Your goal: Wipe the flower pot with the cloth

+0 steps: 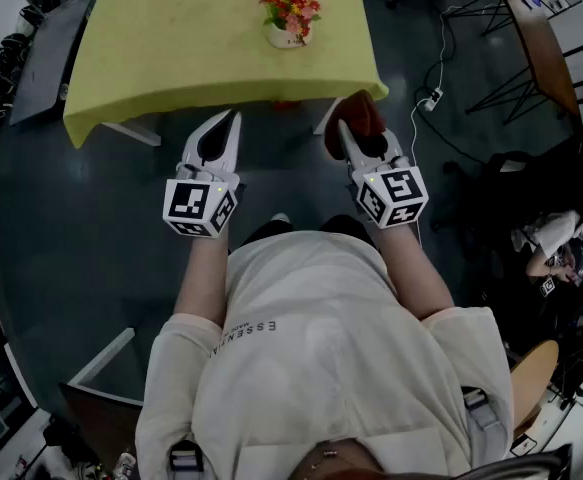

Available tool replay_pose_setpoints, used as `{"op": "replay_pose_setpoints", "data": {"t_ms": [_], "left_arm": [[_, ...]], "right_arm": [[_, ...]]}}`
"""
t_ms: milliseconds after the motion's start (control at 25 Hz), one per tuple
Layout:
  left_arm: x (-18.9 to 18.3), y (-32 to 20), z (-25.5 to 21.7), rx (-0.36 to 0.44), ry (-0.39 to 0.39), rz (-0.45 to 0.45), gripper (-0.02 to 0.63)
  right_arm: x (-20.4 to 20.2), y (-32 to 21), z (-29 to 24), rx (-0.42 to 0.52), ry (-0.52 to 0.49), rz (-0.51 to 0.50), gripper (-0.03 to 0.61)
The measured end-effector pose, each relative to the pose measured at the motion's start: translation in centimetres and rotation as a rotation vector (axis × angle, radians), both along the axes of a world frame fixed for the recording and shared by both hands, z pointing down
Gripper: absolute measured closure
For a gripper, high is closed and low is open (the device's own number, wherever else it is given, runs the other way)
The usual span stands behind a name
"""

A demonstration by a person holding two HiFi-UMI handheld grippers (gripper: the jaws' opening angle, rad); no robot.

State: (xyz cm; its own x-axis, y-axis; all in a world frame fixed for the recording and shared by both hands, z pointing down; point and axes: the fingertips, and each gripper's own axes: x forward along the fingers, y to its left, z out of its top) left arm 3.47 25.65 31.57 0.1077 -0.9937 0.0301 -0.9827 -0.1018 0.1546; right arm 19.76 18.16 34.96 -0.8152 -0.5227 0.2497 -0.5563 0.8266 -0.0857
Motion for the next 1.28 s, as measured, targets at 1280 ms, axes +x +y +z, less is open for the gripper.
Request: {"op": "replay_pose_setpoints", "data": {"t_ms": [1280], "left_arm": [[-1.8,-12.5,6.4,-0.14,0.013,0.021,0.598]], "right_arm": [[0.7,-14.2,7.6,-0.197,0.058,0.093,0.521]]}}
